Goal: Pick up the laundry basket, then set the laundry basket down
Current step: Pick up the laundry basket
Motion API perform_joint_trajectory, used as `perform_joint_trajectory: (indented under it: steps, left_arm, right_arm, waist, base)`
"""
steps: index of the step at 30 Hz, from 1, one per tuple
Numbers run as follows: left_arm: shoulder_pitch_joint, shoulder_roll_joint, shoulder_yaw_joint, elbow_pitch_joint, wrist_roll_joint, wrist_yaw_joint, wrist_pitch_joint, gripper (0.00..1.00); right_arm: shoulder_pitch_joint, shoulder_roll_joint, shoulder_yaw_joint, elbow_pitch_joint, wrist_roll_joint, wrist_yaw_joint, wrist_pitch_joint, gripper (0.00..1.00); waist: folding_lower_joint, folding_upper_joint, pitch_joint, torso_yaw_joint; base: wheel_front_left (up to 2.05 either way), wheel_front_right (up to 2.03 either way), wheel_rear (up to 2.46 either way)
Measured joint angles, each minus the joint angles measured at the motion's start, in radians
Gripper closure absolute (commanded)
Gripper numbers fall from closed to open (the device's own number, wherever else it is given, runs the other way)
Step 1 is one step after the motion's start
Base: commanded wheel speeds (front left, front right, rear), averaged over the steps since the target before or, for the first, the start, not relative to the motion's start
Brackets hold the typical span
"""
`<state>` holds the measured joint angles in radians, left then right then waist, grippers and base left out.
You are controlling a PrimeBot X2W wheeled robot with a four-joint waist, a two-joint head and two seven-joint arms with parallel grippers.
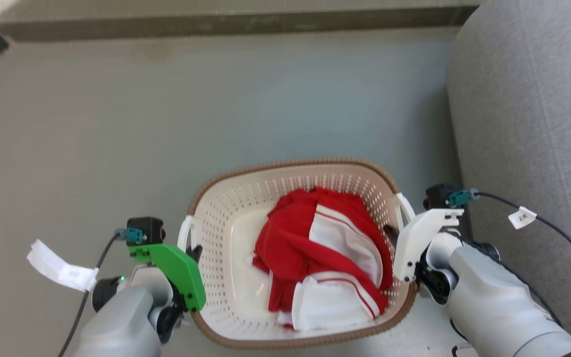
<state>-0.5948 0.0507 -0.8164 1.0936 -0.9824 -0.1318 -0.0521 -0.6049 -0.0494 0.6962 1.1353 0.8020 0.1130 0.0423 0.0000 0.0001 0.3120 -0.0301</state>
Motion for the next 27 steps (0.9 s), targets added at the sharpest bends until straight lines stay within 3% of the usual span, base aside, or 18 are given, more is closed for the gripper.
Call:
perform_joint_trajectory:
  steps: [14,27]
  left_arm:
    - [0.082,-0.01,-0.026,0.016,-0.06,0.0,0.091,1.0]
    - [0.082,-0.01,-0.046,0.018,-0.081,0.0,0.163,1.0]
  right_arm:
    - [0.078,0.006,0.03,0.029,0.053,0.0,0.093,1.0]
    - [0.083,0.004,0.047,0.036,0.081,-0.001,0.153,1.0]
  waist:
    - [-0.0001,0.0,-0.178,-0.014]
    - [0.0,0.0,-0.212,-0.02]
  base:
    - [0.0,0.0,0.0]
    - [0.0,0.0,0.0]
